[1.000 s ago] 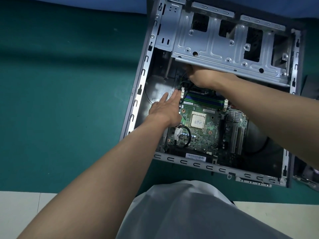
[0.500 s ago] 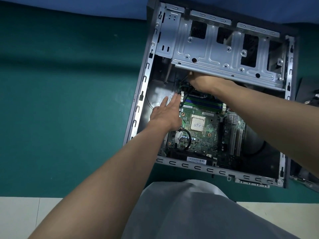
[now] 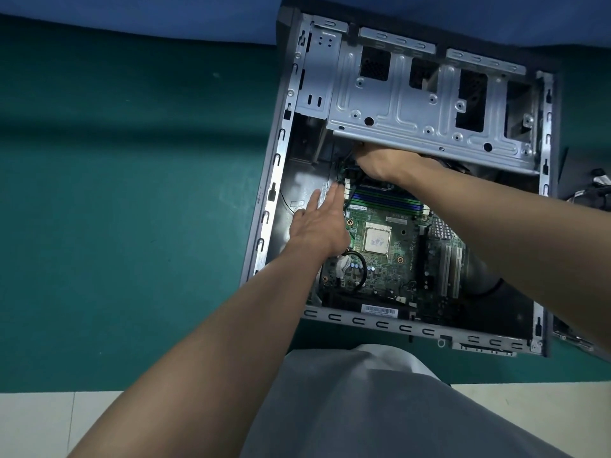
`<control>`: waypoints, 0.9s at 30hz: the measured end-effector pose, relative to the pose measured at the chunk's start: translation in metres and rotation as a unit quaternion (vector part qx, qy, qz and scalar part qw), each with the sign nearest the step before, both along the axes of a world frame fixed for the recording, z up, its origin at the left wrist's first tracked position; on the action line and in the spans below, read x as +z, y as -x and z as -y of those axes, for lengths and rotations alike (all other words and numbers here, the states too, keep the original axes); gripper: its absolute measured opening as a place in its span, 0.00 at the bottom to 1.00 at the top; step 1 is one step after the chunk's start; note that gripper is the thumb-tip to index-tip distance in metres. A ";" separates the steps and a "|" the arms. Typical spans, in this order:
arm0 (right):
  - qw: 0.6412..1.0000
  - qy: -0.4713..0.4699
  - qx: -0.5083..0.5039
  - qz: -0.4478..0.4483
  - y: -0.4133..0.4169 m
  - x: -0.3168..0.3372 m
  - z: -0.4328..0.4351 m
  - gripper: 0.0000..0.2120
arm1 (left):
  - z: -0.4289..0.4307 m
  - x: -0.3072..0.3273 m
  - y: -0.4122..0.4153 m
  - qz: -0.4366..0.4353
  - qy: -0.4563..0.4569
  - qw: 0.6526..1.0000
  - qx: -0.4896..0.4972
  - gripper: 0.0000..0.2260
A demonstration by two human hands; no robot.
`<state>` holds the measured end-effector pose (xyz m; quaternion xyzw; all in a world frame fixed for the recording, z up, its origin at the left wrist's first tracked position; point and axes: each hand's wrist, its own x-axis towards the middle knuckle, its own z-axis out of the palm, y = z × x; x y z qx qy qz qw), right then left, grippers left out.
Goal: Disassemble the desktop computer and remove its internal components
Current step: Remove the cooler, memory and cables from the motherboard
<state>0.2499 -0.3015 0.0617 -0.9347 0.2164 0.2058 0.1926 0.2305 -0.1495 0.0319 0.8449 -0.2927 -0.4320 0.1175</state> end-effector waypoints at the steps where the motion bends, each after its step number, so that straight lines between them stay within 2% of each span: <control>1: 1.000 0.011 0.000 0.016 -0.001 0.000 0.001 0.14 | 0.000 0.000 0.000 0.001 0.000 1.000 0.000 0.40; 5: 0.999 -0.020 -0.028 0.006 0.001 -0.001 0.003 0.12 | 0.000 0.001 0.000 0.001 -0.001 1.000 -0.002 0.40; 9: 1.000 0.024 -0.018 0.000 -0.003 0.001 -0.003 0.12 | 0.000 0.002 0.000 -0.001 -0.002 1.000 0.000 0.41; 14: 0.999 0.008 -0.015 -0.040 0.000 0.004 -0.002 0.14 | -0.001 0.003 0.000 -0.001 0.001 1.000 0.001 0.40; 19: 0.998 0.000 -0.054 -0.037 -0.003 0.008 -0.008 0.15 | 0.000 0.002 0.000 -0.002 0.002 1.000 0.003 0.40; 23: 0.995 -0.021 -0.087 -0.036 -0.001 0.012 -0.008 0.04 | 0.000 0.001 0.000 -0.005 0.001 1.000 0.005 0.40; 25: 0.996 -0.007 -0.091 -0.022 -0.002 0.013 -0.010 0.09 | 0.000 0.001 0.000 -0.006 0.002 1.000 0.004 0.40; 27: 0.998 0.036 -0.047 -0.023 -0.004 0.014 -0.014 0.15 | 0.000 0.001 0.000 -0.005 0.001 1.000 0.003 0.40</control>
